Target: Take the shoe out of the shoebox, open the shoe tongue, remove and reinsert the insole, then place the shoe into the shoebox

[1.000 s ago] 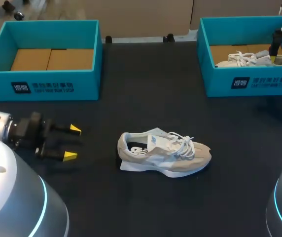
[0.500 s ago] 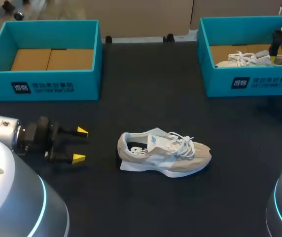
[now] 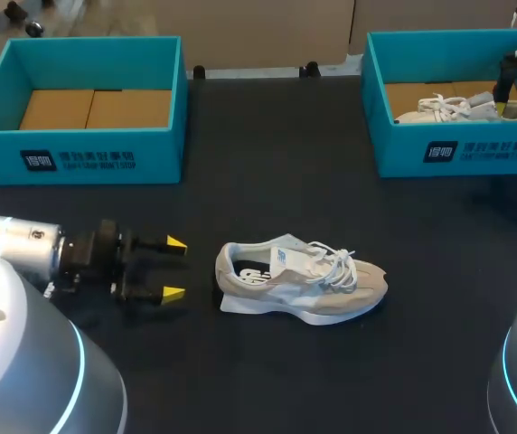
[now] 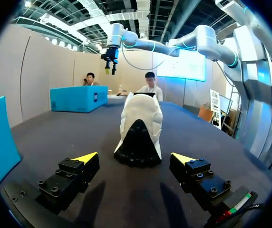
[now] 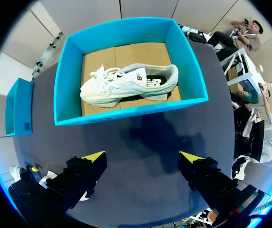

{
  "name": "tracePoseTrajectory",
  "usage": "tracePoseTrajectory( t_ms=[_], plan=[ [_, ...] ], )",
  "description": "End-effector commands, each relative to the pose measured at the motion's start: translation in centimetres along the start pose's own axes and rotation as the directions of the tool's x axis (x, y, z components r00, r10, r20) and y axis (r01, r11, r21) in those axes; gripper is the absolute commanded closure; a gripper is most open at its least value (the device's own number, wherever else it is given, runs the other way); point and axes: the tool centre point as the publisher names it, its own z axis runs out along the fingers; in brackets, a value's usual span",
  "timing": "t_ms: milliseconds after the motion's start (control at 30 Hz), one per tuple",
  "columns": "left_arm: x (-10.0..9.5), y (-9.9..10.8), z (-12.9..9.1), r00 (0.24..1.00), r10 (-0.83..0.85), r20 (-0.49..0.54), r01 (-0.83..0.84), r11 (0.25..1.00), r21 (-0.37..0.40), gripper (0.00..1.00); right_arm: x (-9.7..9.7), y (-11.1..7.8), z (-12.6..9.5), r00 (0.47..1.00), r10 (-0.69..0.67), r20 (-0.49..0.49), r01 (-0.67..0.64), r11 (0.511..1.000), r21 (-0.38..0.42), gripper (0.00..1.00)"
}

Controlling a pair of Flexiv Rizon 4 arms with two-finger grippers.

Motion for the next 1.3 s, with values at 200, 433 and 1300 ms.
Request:
tracePoseTrajectory(
  t_ms=[200,433,1300],
  plan=[
    [0.6,0.9,1.2,1.000,-0.007,0.000,0.007,1.000,-0.007,0.00,0.0,-0.1,0.0,1.000,0.000,0.000,0.000,1.000,-0.003,0.00],
    [0.7,1.0,2.3,1.000,0.005,0.006,-0.005,1.000,-0.005,0.00,0.0,-0.1,0.0,1.000,0.000,0.000,0.000,1.000,-0.003,0.00],
    [0.5,-0.2,5.6,0.999,0.031,-0.027,-0.030,0.999,0.020,0.00,0.0,-0.1,0.0,1.000,0.000,0.000,0.000,1.000,-0.003,0.00]
  ],
)
